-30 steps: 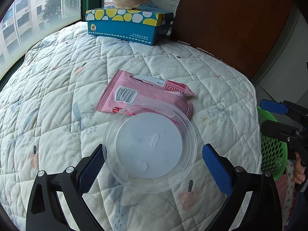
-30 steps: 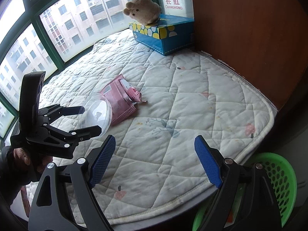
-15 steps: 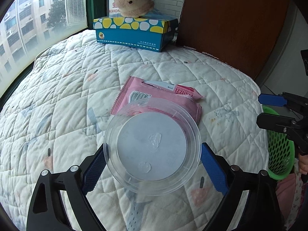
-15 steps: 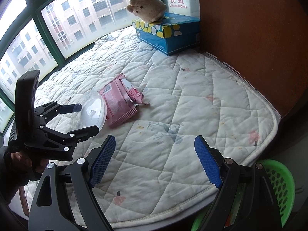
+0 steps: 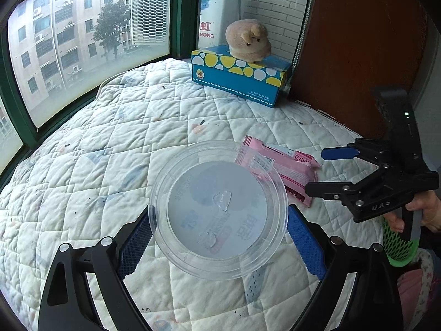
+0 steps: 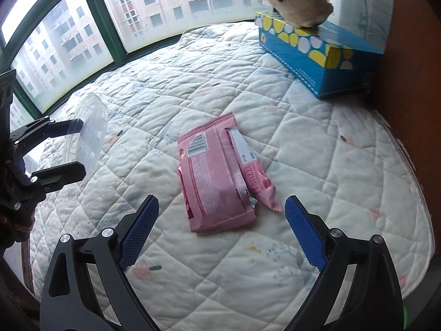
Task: Collect trash
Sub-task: 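Grasp the pink snack wrapper with the right gripper while the left gripper holds the lid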
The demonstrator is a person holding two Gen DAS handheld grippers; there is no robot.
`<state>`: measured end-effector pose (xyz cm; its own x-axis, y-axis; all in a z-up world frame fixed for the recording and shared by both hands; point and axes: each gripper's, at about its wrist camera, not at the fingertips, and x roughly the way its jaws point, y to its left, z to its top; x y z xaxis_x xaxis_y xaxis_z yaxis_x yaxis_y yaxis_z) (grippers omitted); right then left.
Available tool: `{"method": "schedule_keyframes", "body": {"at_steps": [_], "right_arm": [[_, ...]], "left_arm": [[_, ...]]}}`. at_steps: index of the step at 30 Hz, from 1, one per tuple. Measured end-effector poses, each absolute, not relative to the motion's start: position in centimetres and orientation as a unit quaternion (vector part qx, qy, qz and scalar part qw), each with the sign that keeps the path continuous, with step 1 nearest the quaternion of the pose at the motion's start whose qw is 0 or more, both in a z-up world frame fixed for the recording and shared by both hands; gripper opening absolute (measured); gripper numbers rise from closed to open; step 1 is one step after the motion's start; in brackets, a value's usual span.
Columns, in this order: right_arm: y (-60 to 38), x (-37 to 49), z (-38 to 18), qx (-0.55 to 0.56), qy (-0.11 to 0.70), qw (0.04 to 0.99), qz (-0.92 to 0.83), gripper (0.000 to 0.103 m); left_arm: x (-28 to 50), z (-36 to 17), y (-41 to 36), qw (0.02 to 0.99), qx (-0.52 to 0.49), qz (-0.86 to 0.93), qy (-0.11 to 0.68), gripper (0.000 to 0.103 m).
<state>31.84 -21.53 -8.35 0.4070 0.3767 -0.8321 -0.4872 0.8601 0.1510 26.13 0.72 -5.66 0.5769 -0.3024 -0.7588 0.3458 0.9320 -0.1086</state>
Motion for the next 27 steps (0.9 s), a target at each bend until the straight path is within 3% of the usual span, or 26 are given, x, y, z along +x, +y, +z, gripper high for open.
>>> {"method": "schedule_keyframes", "body": {"at_steps": [18, 25, 27], "right_arm": [[-18.6, 36.0, -11.1, -0.112, 0.508, 0.808, 0.277, 0.095], [-19.5, 34.9, -10.5, -0.087, 0.504, 0.818, 0.264, 0.065], [-19.8, 34.1, -9.8, -0.085, 0.496, 0.825, 0.256, 0.064]], "left_arm": [[25.8, -5.9, 2.2, 0.889, 0.011, -0.175, 0.424, 0.089], [25.5, -6.1, 2.1, 0.887, 0.012, -0.173, 0.428, 0.090], [25.3, -5.9, 1.8, 0.887, 0.012, -0.174, 0.427, 0.089]]}}
